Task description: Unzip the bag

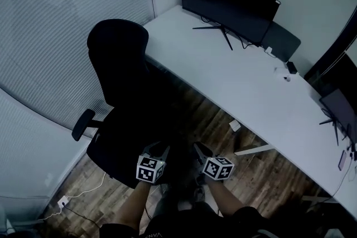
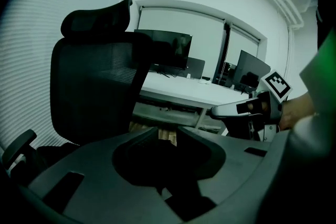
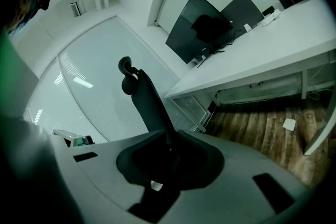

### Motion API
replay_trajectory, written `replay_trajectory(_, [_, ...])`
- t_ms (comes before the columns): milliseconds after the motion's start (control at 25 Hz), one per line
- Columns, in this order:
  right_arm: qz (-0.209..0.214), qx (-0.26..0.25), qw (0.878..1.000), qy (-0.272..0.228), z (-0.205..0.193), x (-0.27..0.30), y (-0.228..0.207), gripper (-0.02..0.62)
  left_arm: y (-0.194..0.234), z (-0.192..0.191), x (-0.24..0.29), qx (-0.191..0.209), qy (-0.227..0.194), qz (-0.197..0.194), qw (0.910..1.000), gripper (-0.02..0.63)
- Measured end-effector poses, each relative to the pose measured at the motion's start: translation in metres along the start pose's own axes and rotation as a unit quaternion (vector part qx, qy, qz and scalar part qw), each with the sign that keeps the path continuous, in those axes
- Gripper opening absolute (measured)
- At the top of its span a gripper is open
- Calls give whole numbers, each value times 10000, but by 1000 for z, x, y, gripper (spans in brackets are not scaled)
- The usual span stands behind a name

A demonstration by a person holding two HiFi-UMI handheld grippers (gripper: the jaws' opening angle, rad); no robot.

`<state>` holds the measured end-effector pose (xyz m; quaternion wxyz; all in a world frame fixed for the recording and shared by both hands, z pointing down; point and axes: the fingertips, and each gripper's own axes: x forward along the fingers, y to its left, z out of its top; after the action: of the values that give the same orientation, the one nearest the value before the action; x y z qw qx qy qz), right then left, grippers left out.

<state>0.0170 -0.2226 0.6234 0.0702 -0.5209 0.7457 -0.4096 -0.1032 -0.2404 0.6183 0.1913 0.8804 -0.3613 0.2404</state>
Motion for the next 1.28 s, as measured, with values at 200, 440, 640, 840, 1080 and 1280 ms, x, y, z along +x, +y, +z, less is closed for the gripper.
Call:
replay_trajectory(200, [57,433,9990,-45,-2,30,-16,54,16,-5,35,208,243,-346,9989,155])
replay_trajectory(440, [223,792,9965,129,-14,52,-36,123,27,-14,69,584,642,-625,9943,206])
replay_trajectory(640, [585,1724,9833,-34,-26,63,-55,129,40,-34,93,1020,1072,-757,9861,224])
replay_trajectory(840, [745,2346,9691,-167,-36,76,-71,130,44,-50,113,1339,1352,-1005,9766,227])
replay_trajectory(1080, [1003,3556,9283,-422,-48,96,-97,137,49,-66,131,1629,1613,-1286,9648,232])
replay_trajectory(1280, [1221,4540,8807,-572,-65,110,-120,140,50,-72,136,1836,1699,-1425,9577,232])
